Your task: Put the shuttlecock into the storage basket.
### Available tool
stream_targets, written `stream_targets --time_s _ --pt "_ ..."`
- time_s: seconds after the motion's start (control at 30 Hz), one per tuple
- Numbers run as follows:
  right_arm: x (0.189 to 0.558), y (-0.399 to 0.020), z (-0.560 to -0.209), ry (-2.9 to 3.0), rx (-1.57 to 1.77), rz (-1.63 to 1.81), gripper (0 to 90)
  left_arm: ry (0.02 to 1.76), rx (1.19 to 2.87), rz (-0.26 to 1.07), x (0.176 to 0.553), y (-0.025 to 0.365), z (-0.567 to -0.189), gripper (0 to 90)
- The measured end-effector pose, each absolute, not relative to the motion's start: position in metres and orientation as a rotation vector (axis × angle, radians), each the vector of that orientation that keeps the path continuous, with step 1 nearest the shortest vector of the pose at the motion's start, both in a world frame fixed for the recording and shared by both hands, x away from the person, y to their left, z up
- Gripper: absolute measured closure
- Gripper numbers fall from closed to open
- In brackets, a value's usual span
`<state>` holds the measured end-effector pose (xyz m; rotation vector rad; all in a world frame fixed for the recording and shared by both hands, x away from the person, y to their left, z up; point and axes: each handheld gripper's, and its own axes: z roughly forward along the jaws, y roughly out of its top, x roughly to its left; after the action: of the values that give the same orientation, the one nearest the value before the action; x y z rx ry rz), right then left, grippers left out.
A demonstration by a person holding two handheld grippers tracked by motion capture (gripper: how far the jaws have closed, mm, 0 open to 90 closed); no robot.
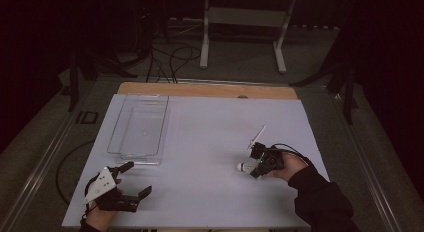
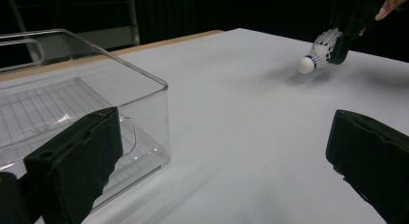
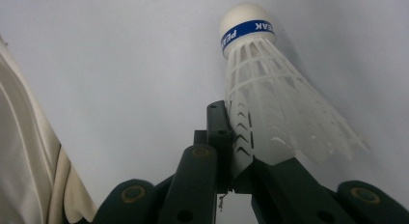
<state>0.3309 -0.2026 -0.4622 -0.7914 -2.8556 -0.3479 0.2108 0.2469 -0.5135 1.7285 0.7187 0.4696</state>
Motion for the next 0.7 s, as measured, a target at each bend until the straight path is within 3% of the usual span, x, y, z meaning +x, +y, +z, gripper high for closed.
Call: stream_targets --time_s 0.7 --pt "0.324 -0.192 -0.453 -2.863 -0.617 -0.344 89.5 0.725 1.727 0.474 0.211 0.248 -0.513 0.2"
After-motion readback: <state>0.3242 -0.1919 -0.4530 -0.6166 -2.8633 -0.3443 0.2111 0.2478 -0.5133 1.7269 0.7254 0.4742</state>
